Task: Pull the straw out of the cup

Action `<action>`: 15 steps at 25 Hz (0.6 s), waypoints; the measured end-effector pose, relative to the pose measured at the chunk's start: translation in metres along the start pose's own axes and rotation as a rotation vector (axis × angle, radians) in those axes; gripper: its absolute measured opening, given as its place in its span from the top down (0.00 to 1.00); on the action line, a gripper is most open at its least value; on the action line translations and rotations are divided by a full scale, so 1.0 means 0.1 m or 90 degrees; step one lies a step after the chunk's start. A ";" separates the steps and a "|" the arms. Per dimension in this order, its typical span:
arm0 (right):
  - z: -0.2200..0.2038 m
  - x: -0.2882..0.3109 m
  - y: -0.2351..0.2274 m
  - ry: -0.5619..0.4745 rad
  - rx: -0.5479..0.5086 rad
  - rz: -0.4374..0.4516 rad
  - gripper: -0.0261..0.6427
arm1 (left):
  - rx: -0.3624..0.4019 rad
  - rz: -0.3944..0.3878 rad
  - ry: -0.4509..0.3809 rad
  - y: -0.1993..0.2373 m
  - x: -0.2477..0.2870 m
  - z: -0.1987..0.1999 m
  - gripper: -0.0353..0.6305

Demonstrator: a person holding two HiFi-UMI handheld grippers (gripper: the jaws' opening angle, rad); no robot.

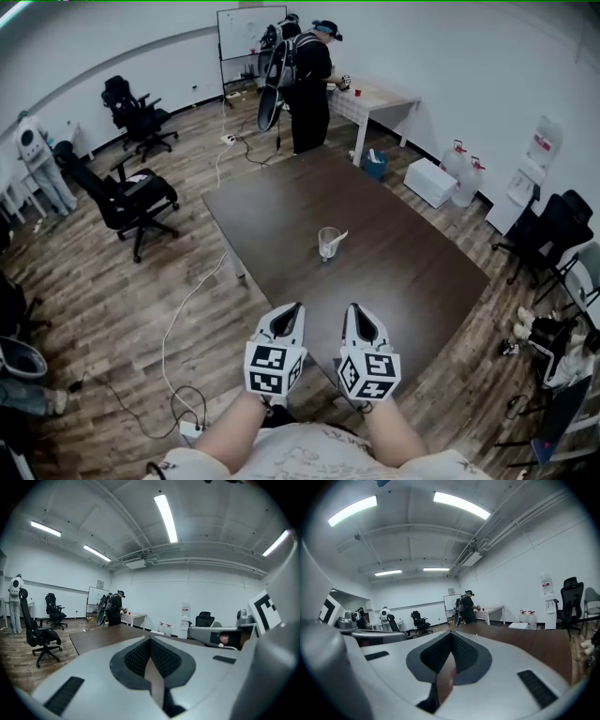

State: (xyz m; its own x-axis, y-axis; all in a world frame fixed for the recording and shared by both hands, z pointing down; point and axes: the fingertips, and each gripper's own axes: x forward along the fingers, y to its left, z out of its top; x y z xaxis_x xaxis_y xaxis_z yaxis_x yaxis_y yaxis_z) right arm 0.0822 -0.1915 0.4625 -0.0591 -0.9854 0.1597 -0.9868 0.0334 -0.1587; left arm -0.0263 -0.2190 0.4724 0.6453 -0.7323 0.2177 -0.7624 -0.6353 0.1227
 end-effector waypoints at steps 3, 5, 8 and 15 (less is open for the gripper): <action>-0.02 0.22 0.15 0.001 -0.003 -0.022 0.95 | 0.001 -0.022 0.005 0.28 0.11 0.02 0.95; -0.02 0.33 0.18 0.002 -0.005 -0.041 0.95 | 0.002 -0.040 0.006 0.41 0.23 0.05 0.95; -0.01 0.49 0.17 0.001 -0.001 -0.074 0.95 | 0.006 -0.071 0.010 0.53 0.41 0.09 0.95; 0.02 0.78 0.15 -0.003 0.002 -0.150 0.95 | 0.028 -0.144 0.031 0.77 0.79 0.08 0.95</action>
State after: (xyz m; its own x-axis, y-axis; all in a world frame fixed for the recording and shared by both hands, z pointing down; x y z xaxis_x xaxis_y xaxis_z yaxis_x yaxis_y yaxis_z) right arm 0.0630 -0.2686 0.4706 0.1730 -0.9668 0.1879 -0.9727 -0.1977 -0.1214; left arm -0.0340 -0.3279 0.4910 0.7957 -0.5579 0.2358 -0.5949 -0.7931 0.1311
